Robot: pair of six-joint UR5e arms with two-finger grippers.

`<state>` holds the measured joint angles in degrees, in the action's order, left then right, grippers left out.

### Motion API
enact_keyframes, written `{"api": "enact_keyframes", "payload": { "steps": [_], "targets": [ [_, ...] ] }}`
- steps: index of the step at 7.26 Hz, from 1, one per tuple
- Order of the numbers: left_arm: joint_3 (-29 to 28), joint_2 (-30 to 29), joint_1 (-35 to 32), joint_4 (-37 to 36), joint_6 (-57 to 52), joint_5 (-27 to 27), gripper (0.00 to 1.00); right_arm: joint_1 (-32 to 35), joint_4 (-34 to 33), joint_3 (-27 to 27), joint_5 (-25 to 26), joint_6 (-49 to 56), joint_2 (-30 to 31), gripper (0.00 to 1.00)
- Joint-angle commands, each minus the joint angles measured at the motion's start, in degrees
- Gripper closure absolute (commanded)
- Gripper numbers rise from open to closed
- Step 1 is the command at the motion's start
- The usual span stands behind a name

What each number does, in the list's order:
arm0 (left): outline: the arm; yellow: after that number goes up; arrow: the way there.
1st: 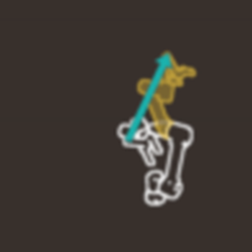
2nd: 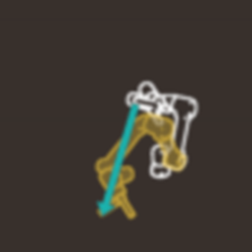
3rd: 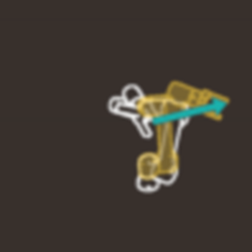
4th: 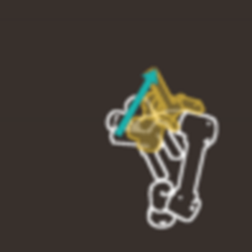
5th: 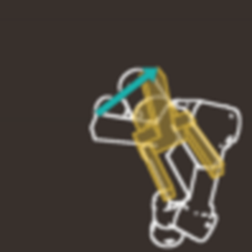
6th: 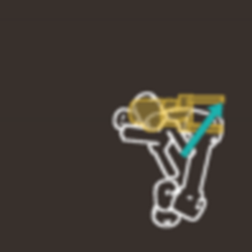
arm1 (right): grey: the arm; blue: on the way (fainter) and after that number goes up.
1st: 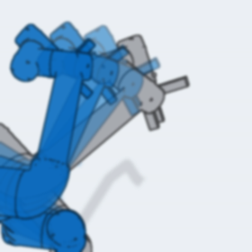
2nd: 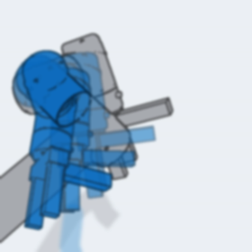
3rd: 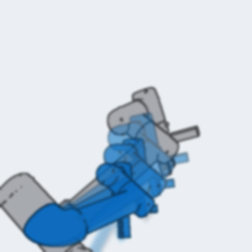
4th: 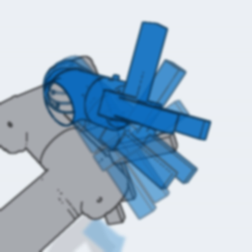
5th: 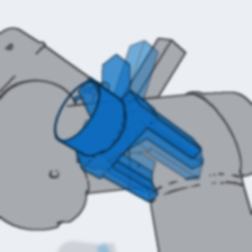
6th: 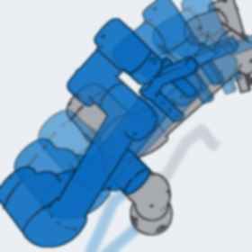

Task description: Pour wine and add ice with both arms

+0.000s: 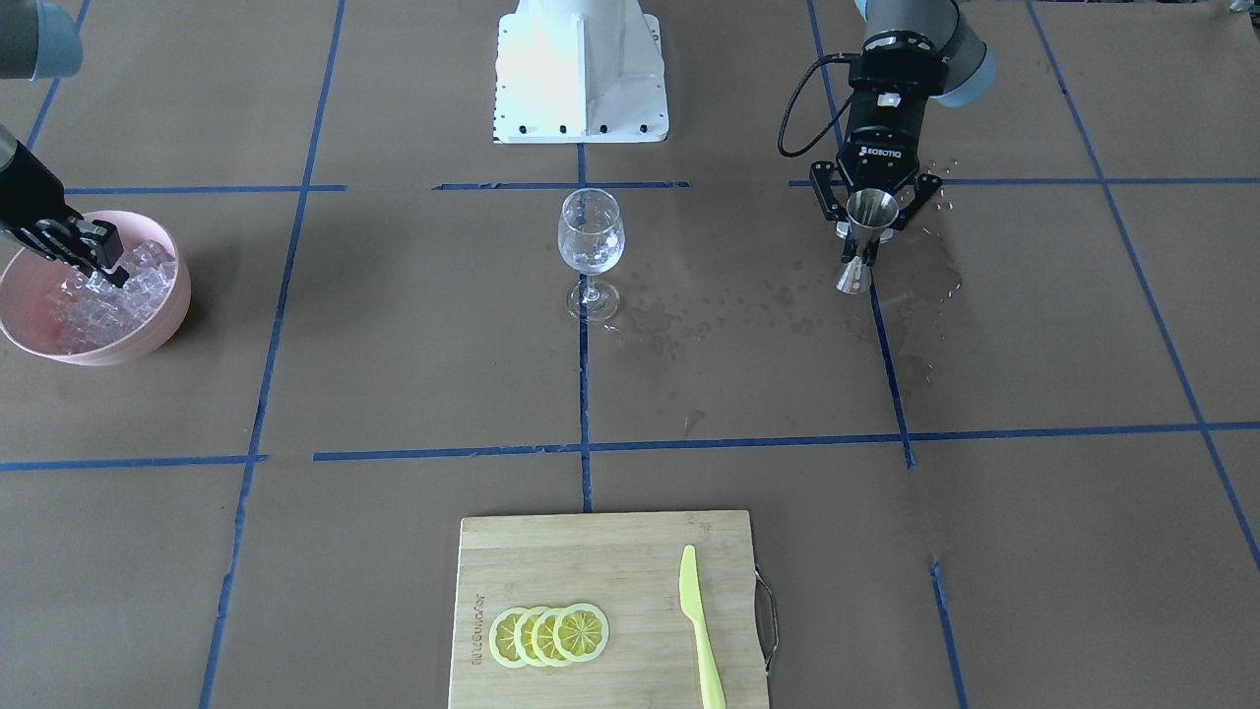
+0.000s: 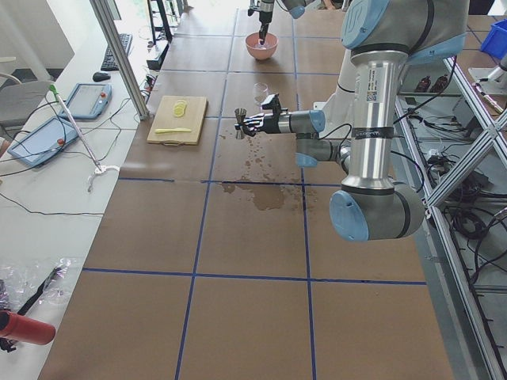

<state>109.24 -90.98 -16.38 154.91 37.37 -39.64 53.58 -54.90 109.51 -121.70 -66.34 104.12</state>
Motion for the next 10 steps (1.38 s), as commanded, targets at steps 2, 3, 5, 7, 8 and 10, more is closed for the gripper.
{"api": "enact_keyframes", "payload": {
  "steps": [2, 3, 5, 7, 8, 10],
  "targets": [
    [-5.3, 0.1, 0.0, 3.5, 6.7, 0.1, 1.0, 2.6, 0.0, 2.1, 0.1, 0.2, 0.3, 1.0],
    [-6.0, 2.4, 0.0, 4.1, 10.8, 0.3, 1.0, 3.3, 0.0, 2.7, 0.1, 0.2, 0.2, 1.0],
    [-6.1, 7.6, 0.7, 4.4, 16.1, 1.0, 1.0, 3.6, -0.1, 4.5, 0.4, 0.2, -0.2, 1.0],
    [-6.6, 9.9, 4.1, 4.3, 22.4, 5.4, 1.0, 3.9, -0.1, 7.3, 0.1, 0.2, -0.4, 1.0],
    [-8.6, 10.2, 6.7, 4.3, 26.8, 8.7, 1.0, 4.2, -0.1, 8.3, -0.1, 0.2, -0.5, 1.0],
    [-11.5, 10.2, 8.2, 4.3, 28.9, 10.4, 1.0, 5.9, 0.1, 9.9, -0.7, 0.2, -0.6, 1.0]
  ]
}}
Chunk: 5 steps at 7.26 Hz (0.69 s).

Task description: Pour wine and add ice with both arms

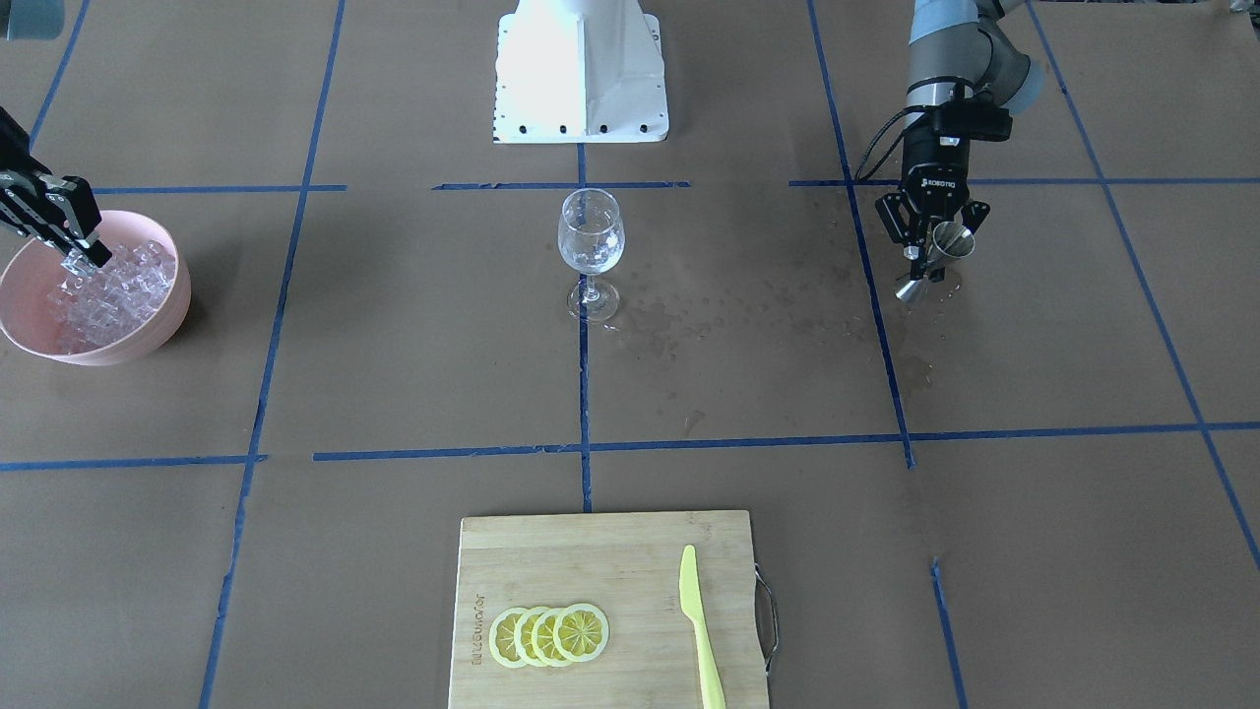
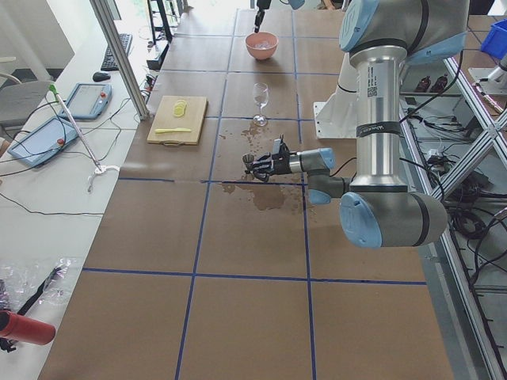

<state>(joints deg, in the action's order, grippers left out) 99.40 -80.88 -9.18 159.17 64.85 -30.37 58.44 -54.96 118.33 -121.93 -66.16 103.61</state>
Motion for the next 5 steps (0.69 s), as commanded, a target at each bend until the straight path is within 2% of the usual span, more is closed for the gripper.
{"api": "enact_keyframes", "payload": {
  "steps": [1, 4, 5],
  "targets": [
    [-2.3, 0.1, 1.2, 0.0, 1.5, 1.1, 1.0, 2.0, 0.4, 1.5, -0.9, 0.1, -0.5, 1.0],
    [-3.9, -0.2, 1.9, -0.1, 1.5, 2.4, 1.0, 2.0, 0.6, 3.2, -0.9, -0.1, -2.3, 1.0],
    [-3.9, -0.6, 1.9, -0.1, 1.5, 2.4, 0.97, 2.0, 0.6, 3.6, -0.8, -0.7, -3.4, 1.0]
  ]
}}
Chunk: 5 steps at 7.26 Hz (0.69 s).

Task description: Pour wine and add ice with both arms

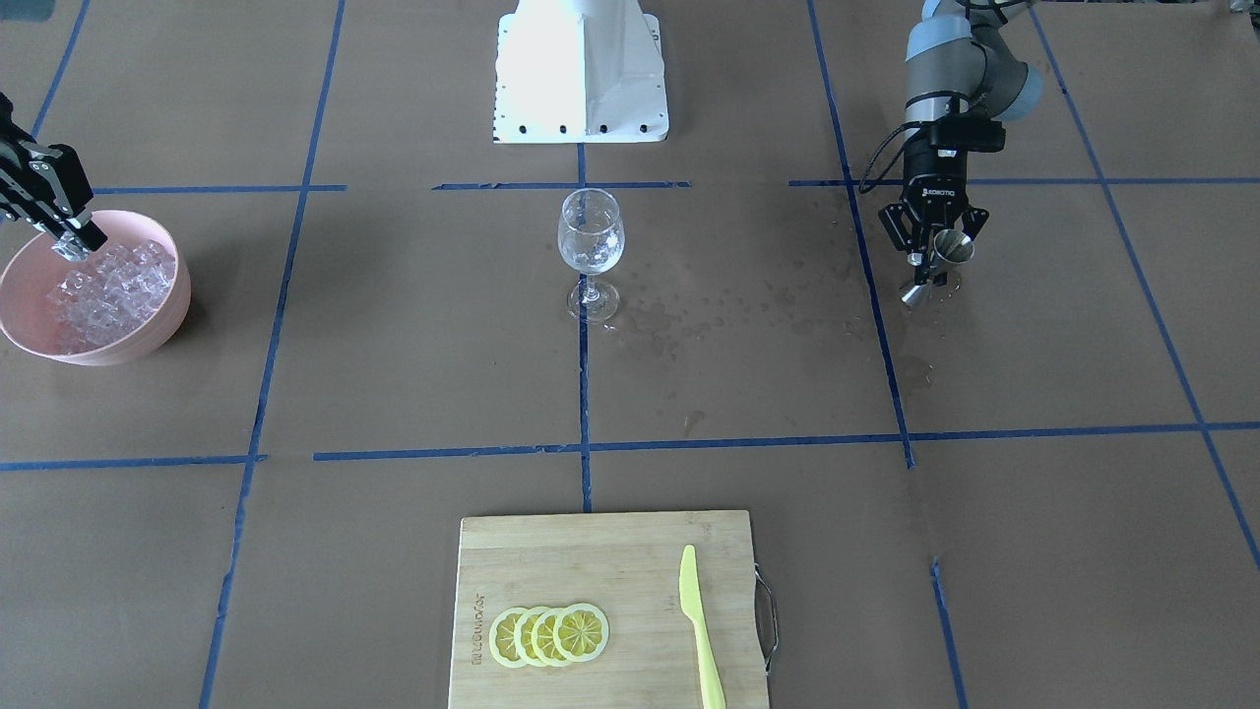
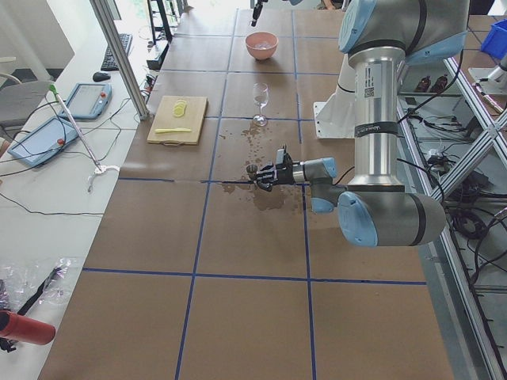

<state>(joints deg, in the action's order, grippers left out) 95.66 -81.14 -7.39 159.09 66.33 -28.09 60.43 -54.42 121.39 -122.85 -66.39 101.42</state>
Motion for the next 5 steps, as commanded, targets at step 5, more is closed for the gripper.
{"api": "enact_keyframes", "payload": {
  "steps": [5],
  "targets": [
    [-0.4, -1.2, 0.1, 0.0, 0.0, 0.1, 0.58, 0.4, 0.0, 0.6, 0.3, -0.6, -6.0, 1.0]
  ]
}}
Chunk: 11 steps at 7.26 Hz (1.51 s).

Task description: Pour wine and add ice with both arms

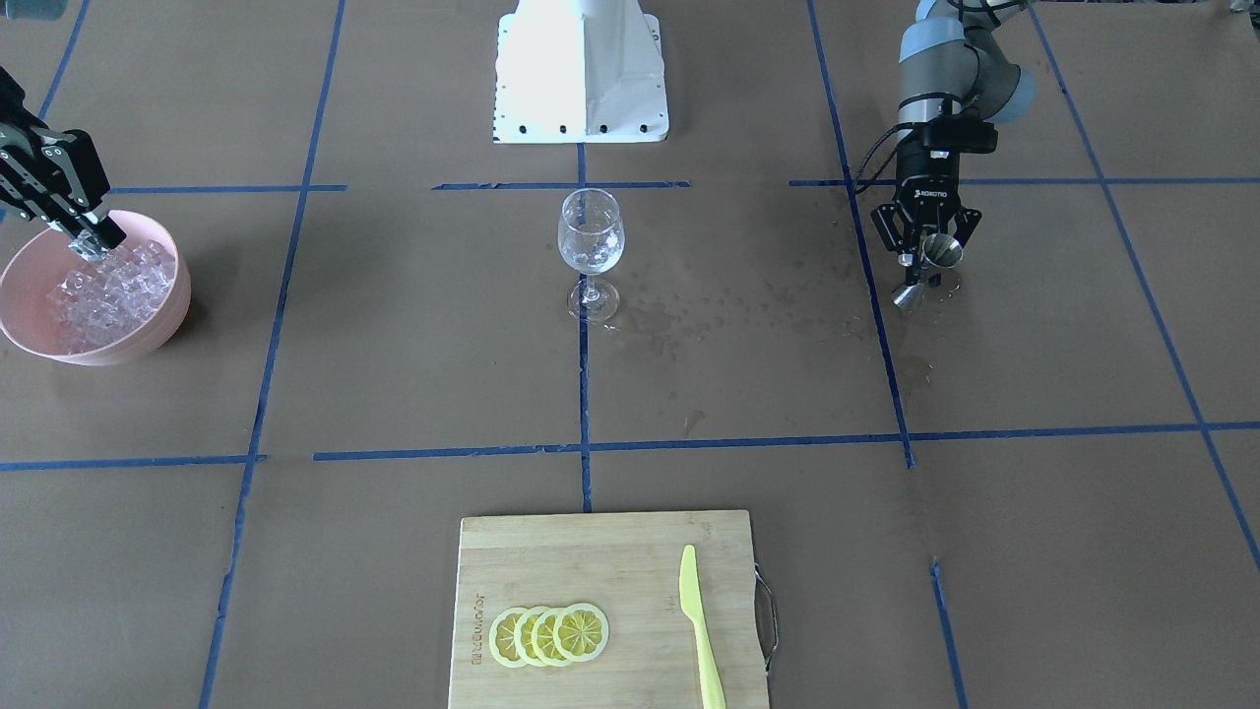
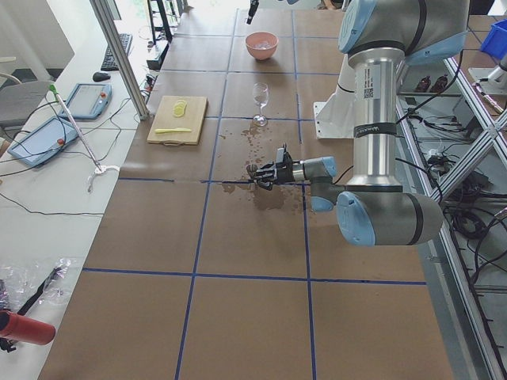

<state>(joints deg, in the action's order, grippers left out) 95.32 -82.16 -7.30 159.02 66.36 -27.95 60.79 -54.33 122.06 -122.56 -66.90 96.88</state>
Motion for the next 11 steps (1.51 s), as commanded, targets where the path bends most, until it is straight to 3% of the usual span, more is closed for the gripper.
{"api": "enact_keyframes", "payload": {
  "steps": [1, 3, 5, 7, 11],
  "targets": [
    [0.0, -0.3, 0.0, 0.1, 0.0, 0.0, 0.57, 0.0, -0.1, -0.2, 0.1, -0.1, -2.5, 1.0],
    [0.0, -0.3, 0.0, 0.2, 0.0, -0.1, 0.57, -0.1, -0.2, -0.3, 0.5, -0.1, -3.9, 1.0],
    [0.2, -0.3, -0.1, 0.3, 0.0, -0.3, 0.0, -0.1, -0.5, -0.5, 0.2, -0.2, -5.8, 1.0],
    [0.6, -0.2, -0.2, 0.3, -0.3, -1.0, 0.0, -0.2, -0.9, -0.9, 0.1, -0.2, -7.9, 1.0],
    [3.3, 2.9, -0.5, 0.1, -0.1, -12.8, 0.0, -3.0, -1.1, -1.4, 0.5, -6.3, -13.5, 1.0]
  ]
}}
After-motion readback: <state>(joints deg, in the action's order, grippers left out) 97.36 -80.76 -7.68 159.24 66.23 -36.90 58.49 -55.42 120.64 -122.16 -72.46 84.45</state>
